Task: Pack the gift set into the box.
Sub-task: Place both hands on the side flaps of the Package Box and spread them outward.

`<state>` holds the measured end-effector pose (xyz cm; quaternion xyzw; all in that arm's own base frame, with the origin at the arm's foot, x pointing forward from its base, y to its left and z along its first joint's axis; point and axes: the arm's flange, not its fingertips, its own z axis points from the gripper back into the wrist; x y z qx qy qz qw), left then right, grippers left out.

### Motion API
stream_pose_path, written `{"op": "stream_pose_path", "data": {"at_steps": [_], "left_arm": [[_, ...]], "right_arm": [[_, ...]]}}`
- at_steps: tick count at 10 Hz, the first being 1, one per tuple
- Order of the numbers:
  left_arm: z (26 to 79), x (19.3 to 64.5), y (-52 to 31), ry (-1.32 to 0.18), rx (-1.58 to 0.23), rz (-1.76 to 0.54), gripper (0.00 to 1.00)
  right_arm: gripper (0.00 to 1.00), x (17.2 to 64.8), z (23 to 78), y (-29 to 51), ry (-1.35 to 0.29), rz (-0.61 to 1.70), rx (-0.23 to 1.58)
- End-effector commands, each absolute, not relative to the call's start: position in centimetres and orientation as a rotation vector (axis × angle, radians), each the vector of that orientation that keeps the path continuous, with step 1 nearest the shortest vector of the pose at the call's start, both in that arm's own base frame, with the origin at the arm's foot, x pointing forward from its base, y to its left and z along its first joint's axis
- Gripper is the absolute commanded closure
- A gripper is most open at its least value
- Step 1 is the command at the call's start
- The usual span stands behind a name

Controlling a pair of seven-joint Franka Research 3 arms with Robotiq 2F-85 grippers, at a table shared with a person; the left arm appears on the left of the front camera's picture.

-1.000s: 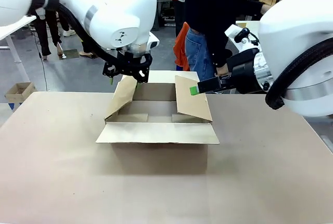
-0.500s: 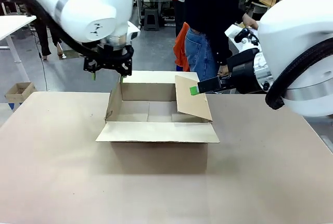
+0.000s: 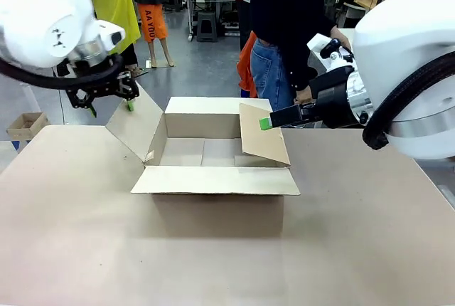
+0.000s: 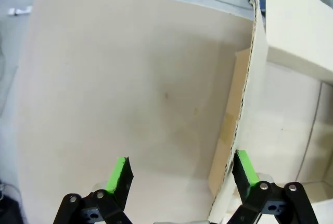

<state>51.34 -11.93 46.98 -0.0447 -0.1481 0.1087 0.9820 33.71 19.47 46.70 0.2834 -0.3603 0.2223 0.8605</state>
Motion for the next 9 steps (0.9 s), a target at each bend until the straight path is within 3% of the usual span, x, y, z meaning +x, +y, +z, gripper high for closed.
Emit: {"op": "stream_pose_path", "data": {"at_steps": [1,4,5,9], "left_arm": [[45.0,50.3,-9.2,-0.218,-0.24,0.104,0.0],[41.1,50.6,-4.8,-0.146,-0.591,-0.22,0.0],[43.6,50.7,-9.1,-0.23,-0.337,0.044,0.0],[43.6,50.7,-9.1,-0.23,-0.337,0.044,0.0]], "right_arm": [[0.0,33.7,47.2,19.6,-0.752,0.442,0.584],[0.0,33.7,47.2,19.6,-0.752,0.442,0.584],[0.0,33.7,46.7,19.5,-0.756,0.466,0.595],[0.0,40.3,50.7,28.9,-0.333,0.252,0.189]]}}
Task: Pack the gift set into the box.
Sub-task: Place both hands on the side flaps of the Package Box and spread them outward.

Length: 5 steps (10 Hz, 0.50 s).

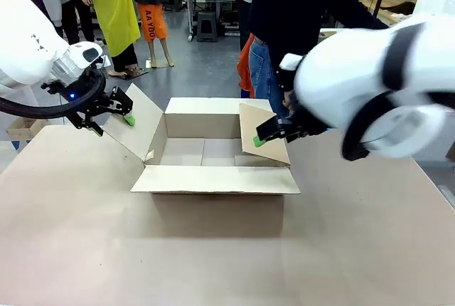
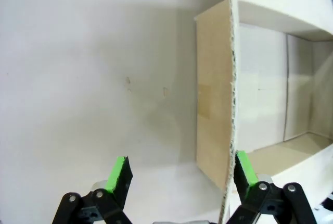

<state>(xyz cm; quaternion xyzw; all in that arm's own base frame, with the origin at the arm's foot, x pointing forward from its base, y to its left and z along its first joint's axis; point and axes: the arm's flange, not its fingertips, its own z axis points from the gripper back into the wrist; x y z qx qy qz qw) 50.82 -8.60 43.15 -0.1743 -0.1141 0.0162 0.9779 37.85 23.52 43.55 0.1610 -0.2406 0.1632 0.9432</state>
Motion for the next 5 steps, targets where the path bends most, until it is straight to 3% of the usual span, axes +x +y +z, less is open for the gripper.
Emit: {"op": "stream_pose_path", "data": {"at_steps": [1,2,3,4,5], "left_arm": [[43.6,50.7,-9.1,-0.23,-0.337,0.044,0.0],[43.6,50.7,-9.1,-0.23,-0.337,0.044,0.0],[43.6,50.7,-9.1,-0.23,-0.337,0.044,0.0],[43.6,50.7,-9.1,-0.23,-0.337,0.044,0.0],[43.6,50.7,-9.1,-0.23,-0.337,0.044,0.0]], "right_arm": [[0.0,42.0,51.8,31.5,-0.301,0.21,0.102],[0.0,43.2,52.4,32.9,-0.346,0.212,0.067],[0.0,42.4,52.7,30.7,-0.629,0.22,0.025],[0.0,40.6,45.2,26.5,-0.39,0.23,0.101],[0.0,41.2,49.6,28.8,-0.483,0.206,0.035]]}}
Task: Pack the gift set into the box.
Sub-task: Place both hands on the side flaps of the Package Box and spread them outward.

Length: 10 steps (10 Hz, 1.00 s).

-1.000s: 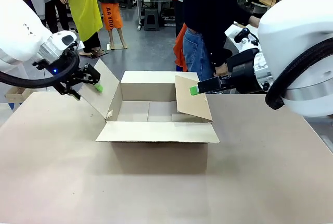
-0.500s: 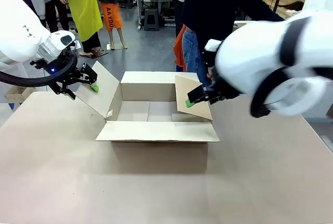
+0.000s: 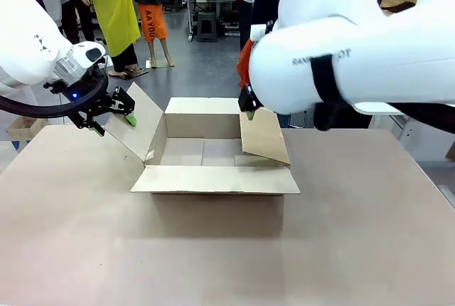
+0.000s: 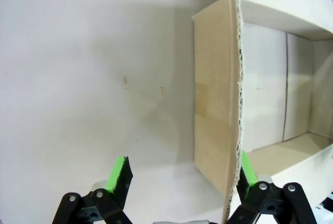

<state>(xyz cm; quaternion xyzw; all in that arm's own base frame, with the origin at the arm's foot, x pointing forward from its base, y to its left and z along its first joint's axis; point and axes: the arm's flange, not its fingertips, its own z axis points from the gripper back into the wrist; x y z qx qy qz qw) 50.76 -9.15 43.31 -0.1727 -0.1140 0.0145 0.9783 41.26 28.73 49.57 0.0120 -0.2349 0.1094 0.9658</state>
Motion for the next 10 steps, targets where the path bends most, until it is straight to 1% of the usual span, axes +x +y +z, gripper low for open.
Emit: {"op": "stream_pose_path", "data": {"at_steps": [1,3,4,6,8,9,10], "left_arm": [[43.6,50.7,-9.1,-0.23,-0.337,0.044,0.0],[43.6,50.7,-9.1,-0.23,-0.337,0.044,0.0],[43.6,50.7,-9.1,-0.23,-0.337,0.044,0.0],[43.6,50.7,-9.1,-0.23,-0.337,0.044,0.0],[43.6,50.7,-9.1,-0.23,-0.337,0.044,0.0],[43.6,50.7,-9.1,-0.23,-0.337,0.044,0.0],[43.6,50.7,-9.1,-0.23,-0.337,0.044,0.0]], "right_arm": [[0.0,41.4,49.4,29.0,-0.423,0.139,-0.023],[0.0,45.2,50.3,33.2,-0.412,0.138,-0.093],[0.0,47.5,49.9,34.9,-0.381,0.121,-0.115],[0.0,52.0,47.4,37.6,-0.388,0.058,-0.176],[0.0,54.4,44.6,38.9,-0.389,0.01,-0.259],[0.0,54.8,43.5,39.1,-0.375,0.017,-0.253],[0.0,55.2,42.5,38.9,-0.38,-0.024,-0.304]]}}
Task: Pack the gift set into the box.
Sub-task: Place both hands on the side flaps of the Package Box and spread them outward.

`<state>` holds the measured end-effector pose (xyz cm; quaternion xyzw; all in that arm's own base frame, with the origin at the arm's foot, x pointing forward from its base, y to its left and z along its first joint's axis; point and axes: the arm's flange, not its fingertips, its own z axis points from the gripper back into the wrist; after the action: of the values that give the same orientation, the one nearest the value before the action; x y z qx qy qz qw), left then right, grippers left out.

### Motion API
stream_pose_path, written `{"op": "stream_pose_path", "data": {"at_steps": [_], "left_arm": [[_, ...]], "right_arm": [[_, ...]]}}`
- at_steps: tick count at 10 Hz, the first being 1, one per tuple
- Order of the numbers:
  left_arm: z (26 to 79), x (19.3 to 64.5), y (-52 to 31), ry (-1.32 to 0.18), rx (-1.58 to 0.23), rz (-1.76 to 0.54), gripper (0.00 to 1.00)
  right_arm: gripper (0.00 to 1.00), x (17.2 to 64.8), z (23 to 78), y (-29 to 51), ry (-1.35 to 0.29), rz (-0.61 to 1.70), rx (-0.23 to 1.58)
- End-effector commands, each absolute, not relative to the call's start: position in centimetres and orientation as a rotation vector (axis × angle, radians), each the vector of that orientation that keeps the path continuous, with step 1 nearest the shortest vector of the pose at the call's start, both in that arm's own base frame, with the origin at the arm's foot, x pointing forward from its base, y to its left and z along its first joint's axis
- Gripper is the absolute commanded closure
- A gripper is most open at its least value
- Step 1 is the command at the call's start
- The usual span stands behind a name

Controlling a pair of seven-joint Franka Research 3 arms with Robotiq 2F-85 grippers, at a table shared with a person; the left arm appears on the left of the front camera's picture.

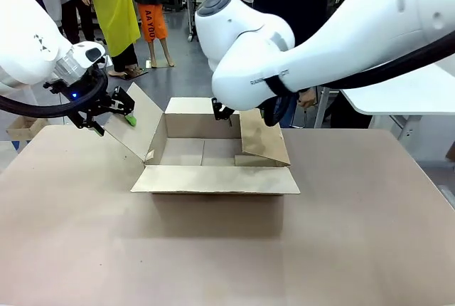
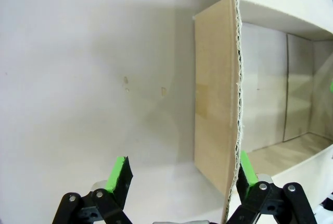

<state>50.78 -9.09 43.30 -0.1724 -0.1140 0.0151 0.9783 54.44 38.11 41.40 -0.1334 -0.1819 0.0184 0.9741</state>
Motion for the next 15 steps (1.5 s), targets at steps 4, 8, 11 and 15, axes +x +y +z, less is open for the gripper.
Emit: {"op": "stream_pose_path", "data": {"at_steps": [4,8,11,15], "left_arm": [[43.6,50.7,-9.1,-0.23,-0.337,0.044,0.0],[43.6,50.7,-9.1,-0.23,-0.337,0.044,0.0],[43.6,50.7,-9.1,-0.23,-0.337,0.044,0.0],[43.6,50.7,-9.1,-0.23,-0.337,0.044,0.0]], "right_arm": [[0.0,55.3,40.8,36.9,-0.378,-0.084,-0.469],[0.0,52.9,45.8,33.8,-0.479,-0.145,-0.465],[0.0,51.0,48.2,28.9,-0.458,-0.209,-0.441],[0.0,49.7,46.6,22.3,-0.417,-0.256,-0.252]]}}
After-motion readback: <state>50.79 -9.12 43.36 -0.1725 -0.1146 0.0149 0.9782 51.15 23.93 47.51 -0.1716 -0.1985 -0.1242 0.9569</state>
